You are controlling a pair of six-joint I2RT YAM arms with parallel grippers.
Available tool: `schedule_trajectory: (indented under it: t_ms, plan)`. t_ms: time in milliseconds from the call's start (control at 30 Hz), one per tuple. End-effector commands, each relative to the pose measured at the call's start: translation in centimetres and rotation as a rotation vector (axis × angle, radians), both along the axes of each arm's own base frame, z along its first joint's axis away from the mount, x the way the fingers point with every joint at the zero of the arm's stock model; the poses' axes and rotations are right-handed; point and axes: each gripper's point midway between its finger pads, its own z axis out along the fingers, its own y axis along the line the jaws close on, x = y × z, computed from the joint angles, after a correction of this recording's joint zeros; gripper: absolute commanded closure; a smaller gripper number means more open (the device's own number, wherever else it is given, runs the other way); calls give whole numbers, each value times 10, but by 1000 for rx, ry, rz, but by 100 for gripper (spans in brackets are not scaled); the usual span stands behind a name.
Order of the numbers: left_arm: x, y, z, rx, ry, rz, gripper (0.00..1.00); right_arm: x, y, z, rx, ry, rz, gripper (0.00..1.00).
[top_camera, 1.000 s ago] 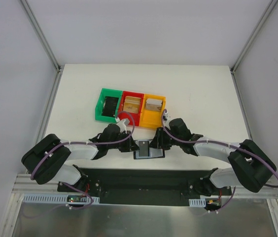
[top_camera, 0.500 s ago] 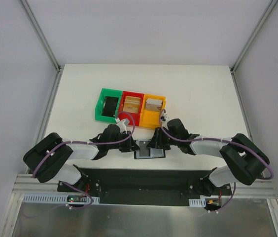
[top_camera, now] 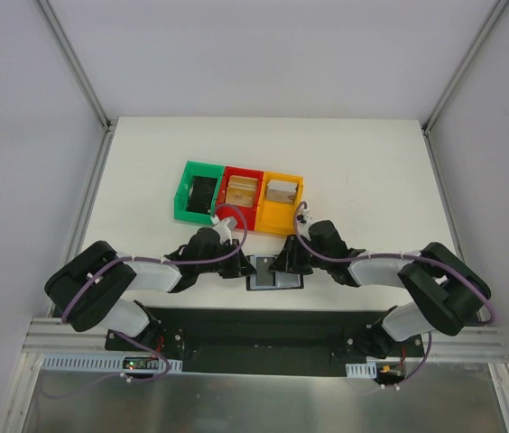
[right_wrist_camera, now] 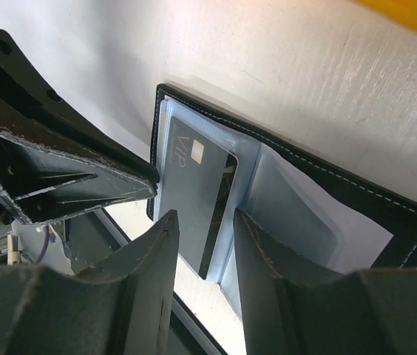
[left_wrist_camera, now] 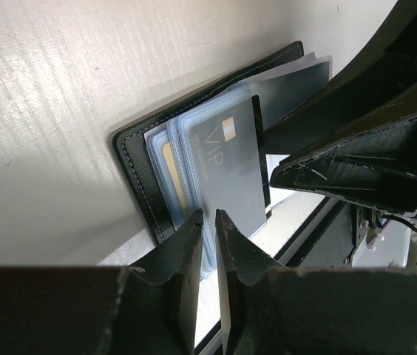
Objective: Take the credit cards out of the card holder
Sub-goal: Remove the credit card from the card holder.
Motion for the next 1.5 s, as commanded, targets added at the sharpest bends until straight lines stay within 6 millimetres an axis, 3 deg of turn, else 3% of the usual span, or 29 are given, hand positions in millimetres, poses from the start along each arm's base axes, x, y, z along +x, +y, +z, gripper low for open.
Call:
schedule_trajectory:
  t_ms: [0, 767, 1467]
  plan:
    - [-8, 12, -21, 71, 34, 21, 88, 3, 7, 11, 83, -10, -3, 62]
    - [-9, 17, -29, 105, 47, 67, 100, 4, 6, 16, 261, 51, -80, 62]
    - [-9, 21, -32, 124, 45, 95, 100, 9, -1, 19, 361, 64, -143, 66]
